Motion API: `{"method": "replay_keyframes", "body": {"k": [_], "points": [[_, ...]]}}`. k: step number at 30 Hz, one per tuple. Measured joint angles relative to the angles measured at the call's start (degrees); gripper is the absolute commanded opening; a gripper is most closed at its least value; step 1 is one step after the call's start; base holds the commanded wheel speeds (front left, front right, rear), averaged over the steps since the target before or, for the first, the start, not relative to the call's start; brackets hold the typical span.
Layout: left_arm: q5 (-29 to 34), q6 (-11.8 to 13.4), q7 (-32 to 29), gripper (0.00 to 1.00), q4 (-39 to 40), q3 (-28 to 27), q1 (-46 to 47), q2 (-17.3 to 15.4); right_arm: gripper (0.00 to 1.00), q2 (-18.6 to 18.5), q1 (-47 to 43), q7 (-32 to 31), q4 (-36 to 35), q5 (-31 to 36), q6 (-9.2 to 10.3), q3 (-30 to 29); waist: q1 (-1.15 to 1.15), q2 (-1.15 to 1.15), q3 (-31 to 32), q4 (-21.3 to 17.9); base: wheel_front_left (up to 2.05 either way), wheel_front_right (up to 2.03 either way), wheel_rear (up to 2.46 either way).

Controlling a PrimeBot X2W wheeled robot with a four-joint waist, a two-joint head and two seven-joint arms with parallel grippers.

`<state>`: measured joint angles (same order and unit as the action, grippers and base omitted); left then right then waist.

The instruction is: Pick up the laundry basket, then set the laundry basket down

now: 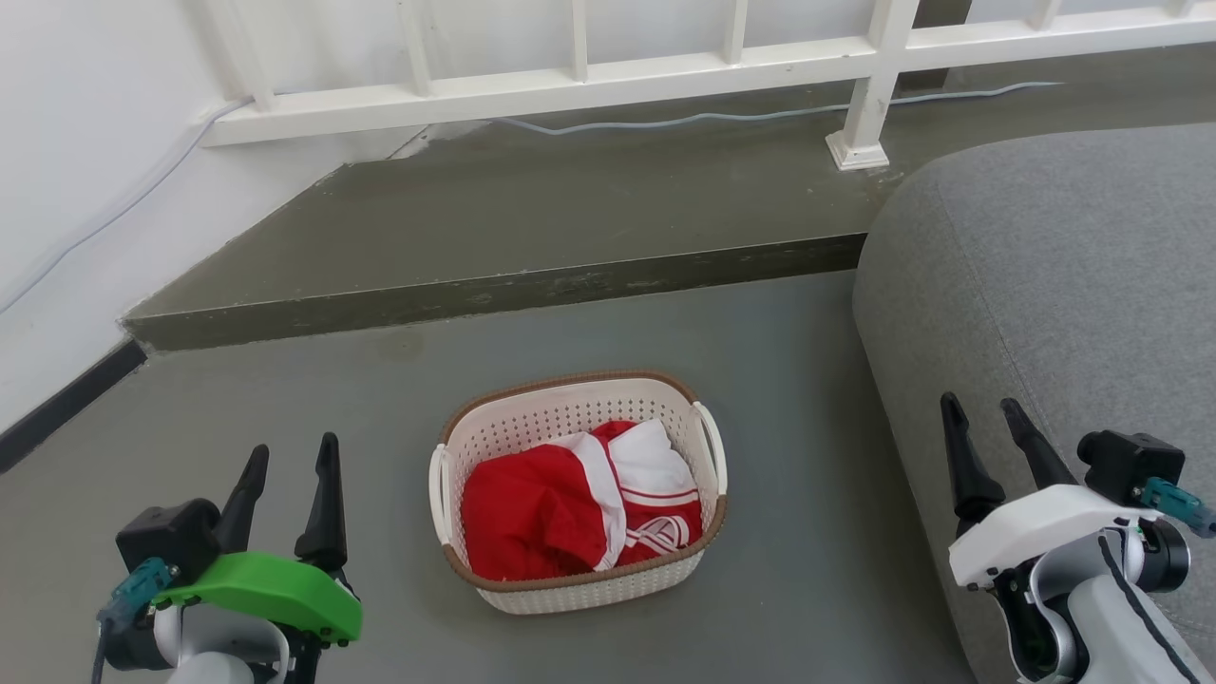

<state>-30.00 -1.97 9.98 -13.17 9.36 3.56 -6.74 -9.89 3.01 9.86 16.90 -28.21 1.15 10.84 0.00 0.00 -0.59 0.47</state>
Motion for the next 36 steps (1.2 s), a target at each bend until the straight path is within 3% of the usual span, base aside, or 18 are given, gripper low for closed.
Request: {"method": "replay_keyframes", "body": {"k": [23,36], "points": [[13.83,1.0,4.28,1.0,-2.04,1.69,-0.02,0.62,1.0,-1.33,0.65,4.3,0.33,15.48,1.52,4.35,0.0,0.0,-0.07,-0.14,0.0,0.0,0.0],[14.14,1.02,4.43,1.0,-3.81,1.13,-0.03,0.88,1.0,-1.33,0.65,4.49,0.38,15.77,1.56,4.01,0.0,0.0,-0.23,-0.11,0.0,0.0,0.0]]}}
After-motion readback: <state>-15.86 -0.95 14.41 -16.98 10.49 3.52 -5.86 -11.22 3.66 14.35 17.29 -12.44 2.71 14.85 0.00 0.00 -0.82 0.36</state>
